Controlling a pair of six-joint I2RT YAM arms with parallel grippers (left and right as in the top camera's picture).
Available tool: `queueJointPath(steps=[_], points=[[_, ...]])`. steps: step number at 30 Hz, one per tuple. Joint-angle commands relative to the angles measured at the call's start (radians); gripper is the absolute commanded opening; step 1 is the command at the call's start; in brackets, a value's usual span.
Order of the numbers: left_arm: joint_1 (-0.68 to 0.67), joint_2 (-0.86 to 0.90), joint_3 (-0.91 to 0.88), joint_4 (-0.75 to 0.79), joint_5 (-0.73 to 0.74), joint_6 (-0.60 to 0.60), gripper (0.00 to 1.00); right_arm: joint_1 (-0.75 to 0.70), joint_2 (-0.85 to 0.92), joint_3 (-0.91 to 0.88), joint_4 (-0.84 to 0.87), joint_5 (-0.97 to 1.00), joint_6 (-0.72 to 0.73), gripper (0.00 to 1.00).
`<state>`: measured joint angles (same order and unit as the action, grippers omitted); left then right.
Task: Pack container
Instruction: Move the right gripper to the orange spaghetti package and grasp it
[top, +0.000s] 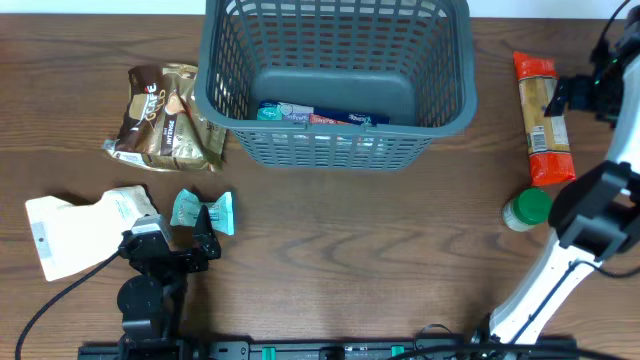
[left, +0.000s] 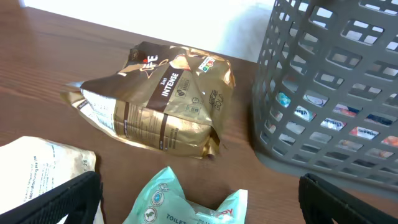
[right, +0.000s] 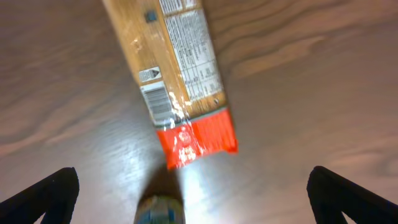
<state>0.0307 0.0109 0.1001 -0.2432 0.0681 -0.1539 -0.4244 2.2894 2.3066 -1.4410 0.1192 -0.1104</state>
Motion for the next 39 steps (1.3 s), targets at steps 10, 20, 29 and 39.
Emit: queueJointPath(steps=[10, 20, 29, 39], points=[[-0.004, -0.007, -0.016, -0.031, -0.004, 0.002, 0.99, -0.009, 0.243, -0.003, 0.093, -0.084, 0.006, 0.98], [-0.004, -0.007, -0.016, -0.031, -0.004, 0.002, 0.99, -0.013, 0.275, -0.005, 0.169, -0.150, -0.110, 0.94], [-0.004, -0.007, -0.016, -0.031, -0.004, 0.002, 0.98, -0.038, 0.277, -0.005, 0.208, -0.150, -0.177, 0.94], [-0.004, -0.007, -0.016, -0.031, -0.004, 0.002, 0.98, -0.059, 0.283, -0.038, 0.255, -0.158, -0.202, 0.91]])
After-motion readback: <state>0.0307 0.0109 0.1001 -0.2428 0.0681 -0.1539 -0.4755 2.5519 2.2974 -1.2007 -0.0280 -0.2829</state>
